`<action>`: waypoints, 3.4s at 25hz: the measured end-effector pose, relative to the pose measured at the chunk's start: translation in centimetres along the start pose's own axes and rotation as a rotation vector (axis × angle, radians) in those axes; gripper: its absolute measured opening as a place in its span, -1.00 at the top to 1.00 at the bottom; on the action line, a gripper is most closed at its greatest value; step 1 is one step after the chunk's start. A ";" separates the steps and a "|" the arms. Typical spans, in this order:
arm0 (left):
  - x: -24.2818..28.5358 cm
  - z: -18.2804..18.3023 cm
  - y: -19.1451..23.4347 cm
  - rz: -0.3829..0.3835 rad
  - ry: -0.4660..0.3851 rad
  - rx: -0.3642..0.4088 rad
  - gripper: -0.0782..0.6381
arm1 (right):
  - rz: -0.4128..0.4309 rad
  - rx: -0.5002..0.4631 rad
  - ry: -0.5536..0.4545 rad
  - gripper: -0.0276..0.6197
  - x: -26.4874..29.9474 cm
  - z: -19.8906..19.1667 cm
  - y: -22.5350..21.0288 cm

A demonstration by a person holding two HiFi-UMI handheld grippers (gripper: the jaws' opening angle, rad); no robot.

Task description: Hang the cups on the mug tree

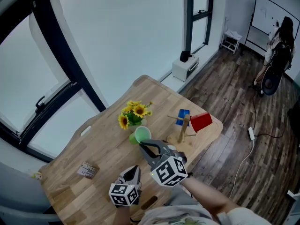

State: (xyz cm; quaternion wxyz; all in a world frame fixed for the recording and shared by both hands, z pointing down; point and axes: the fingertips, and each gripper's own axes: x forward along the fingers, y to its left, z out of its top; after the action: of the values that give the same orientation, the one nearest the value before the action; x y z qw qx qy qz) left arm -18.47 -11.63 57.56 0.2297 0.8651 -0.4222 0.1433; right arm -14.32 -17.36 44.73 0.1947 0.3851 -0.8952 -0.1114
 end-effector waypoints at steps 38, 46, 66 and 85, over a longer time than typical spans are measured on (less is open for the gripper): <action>3.2 -0.6 -4.3 -0.060 0.028 0.014 0.78 | -0.160 0.581 -0.291 0.85 -5.9 -0.8 -10.5; 3.1 -0.6 -4.8 -0.059 0.029 0.019 0.78 | -0.179 0.621 -0.294 0.85 -7.0 -1.6 -11.0; 3.4 -1.0 -4.6 -0.063 0.038 0.016 0.78 | -0.237 0.740 -0.340 0.85 -8.7 -3.5 -12.1; 3.3 -1.1 -5.6 -0.086 0.050 0.032 0.78 | -0.285 0.774 -0.287 0.84 -10.1 -5.8 -11.7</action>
State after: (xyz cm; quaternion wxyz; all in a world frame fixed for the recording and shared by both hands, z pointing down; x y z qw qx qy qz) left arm -12.04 -10.22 58.46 0.2321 0.8823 -0.3763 0.1616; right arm 2.11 -18.24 43.22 -0.1076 0.5300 -0.8269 0.1542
